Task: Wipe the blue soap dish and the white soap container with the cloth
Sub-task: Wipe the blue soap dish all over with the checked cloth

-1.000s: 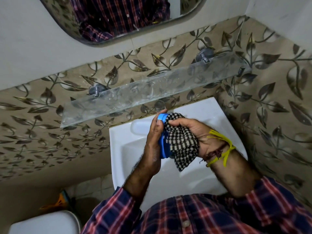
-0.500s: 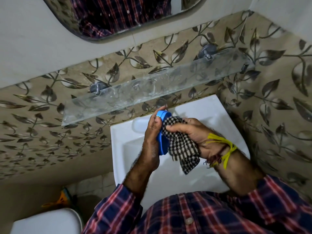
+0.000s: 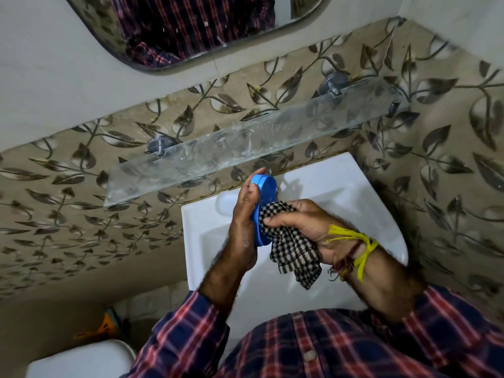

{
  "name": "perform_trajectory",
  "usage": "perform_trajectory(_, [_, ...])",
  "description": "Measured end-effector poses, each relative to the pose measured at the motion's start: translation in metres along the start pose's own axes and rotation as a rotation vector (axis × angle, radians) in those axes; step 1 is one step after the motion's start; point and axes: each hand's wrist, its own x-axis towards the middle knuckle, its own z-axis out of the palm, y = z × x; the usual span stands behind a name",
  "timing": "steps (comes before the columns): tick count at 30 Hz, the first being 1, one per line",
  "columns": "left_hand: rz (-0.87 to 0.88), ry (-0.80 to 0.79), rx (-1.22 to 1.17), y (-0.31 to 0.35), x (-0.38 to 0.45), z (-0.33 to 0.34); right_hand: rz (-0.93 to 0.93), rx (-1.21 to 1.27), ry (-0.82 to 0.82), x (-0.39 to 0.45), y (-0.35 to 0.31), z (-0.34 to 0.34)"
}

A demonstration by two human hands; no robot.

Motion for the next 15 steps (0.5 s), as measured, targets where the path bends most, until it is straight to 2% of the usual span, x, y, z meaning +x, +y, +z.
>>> perform_trajectory(3, [-0.014,-0.016,-0.015,-0.003,-0.002,0.002,-0.067,0.023,0.031,0.003,-0.006,-0.004])
perform_trajectory(7, [0.030,0.024,0.022,0.008,0.007,0.000,-0.059,-0.134,-0.002,-0.001,0.006,-0.001])
perform_trajectory(12, [-0.020,0.021,-0.003,0.000,0.001,0.003,-0.110,-0.080,0.013,0.003,0.003,-0.006])
perform_trajectory(15, [-0.019,0.048,-0.028,0.009,0.003,0.002,-0.170,-0.246,-0.013,0.002,0.011,-0.006])
